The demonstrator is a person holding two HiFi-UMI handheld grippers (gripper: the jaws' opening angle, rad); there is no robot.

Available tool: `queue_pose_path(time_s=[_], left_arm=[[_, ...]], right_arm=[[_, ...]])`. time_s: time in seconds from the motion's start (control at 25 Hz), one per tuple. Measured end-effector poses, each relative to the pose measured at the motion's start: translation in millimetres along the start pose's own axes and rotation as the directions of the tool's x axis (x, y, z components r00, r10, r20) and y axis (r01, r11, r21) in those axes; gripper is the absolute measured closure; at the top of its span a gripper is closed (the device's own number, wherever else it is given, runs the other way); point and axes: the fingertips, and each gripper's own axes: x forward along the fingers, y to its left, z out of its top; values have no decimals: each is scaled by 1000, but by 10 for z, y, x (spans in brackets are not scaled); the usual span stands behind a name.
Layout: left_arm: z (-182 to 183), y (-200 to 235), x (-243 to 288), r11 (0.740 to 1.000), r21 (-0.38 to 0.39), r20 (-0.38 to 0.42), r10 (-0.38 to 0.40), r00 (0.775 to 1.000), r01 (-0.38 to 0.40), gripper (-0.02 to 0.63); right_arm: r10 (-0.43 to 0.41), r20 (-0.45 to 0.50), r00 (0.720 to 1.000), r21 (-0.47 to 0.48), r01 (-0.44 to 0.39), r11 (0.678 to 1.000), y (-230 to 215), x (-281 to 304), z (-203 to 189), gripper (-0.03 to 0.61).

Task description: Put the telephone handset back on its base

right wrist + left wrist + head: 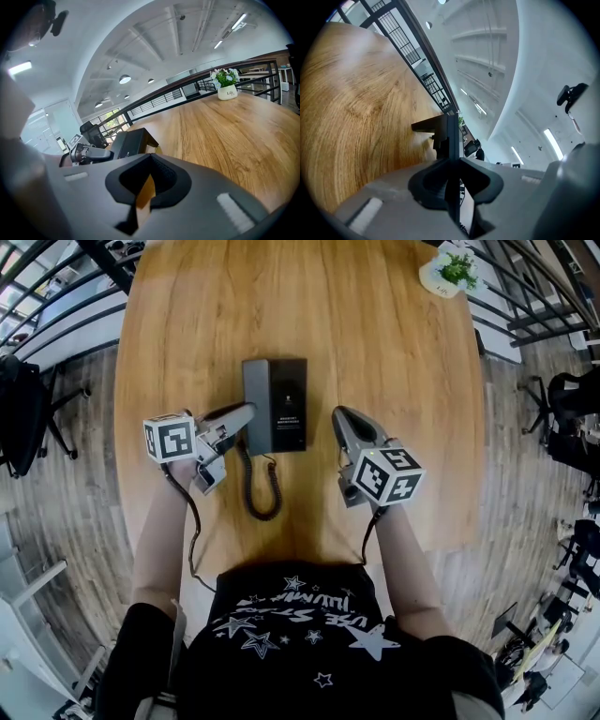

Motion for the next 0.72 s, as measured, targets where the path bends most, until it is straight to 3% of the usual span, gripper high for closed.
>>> queue_pose_path(time_s=[0.32, 0.72], left_arm=[[-11, 39, 4, 998, 15, -28, 59, 998, -59, 521], [37, -11, -88, 994, 21, 31, 104, 994, -105, 509]], right_arm=[[-3, 6, 1000, 2, 3, 1000, 28, -49, -6, 577], [-4, 29, 1000, -23, 5, 1000, 162, -156, 50, 577]])
